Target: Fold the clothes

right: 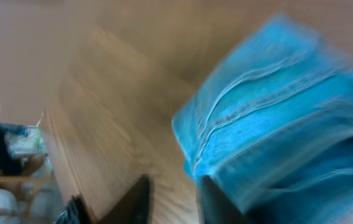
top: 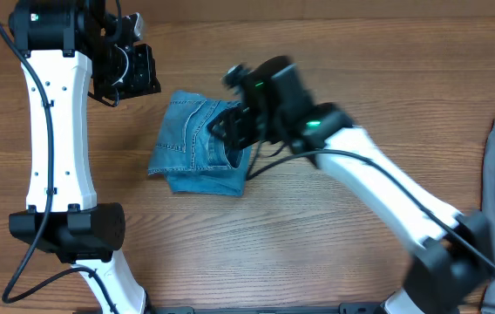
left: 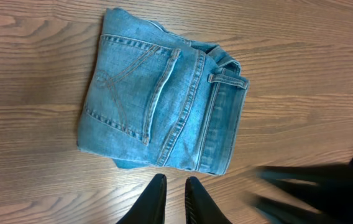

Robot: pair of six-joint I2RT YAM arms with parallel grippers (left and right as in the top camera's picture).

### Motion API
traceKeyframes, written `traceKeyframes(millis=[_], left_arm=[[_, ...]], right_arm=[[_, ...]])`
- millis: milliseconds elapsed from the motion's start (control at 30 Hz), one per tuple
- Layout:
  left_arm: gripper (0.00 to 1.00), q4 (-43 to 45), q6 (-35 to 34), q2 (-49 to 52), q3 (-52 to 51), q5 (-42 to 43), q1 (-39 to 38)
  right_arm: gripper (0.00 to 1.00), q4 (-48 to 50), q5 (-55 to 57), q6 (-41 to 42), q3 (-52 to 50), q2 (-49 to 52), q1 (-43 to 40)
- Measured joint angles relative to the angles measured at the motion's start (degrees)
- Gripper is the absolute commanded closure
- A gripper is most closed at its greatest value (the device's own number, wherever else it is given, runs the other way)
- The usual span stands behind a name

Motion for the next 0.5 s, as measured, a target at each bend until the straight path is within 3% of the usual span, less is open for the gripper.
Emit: traceKeyframes(millis=[100, 267, 500], left_arm=[[0.79, 0.0, 0.17, 0.0, 0.0, -0.17, 0.0], [0.78, 0.0, 0.22, 0.0, 0.0, -0.17, 0.0], [0.85, 0.02, 1.38, 0.0, -1.16, -1.55, -0.07]], right_arm=[[0.86, -1.18, 0.85, 0.59, -0.52, 6.99, 1.81], [0.86, -6.91, 9.16, 6.01, -0.83, 15.28, -0.87], [0.86, -11.47, 7.74, 7.34, -0.66, 18.05, -7.08]])
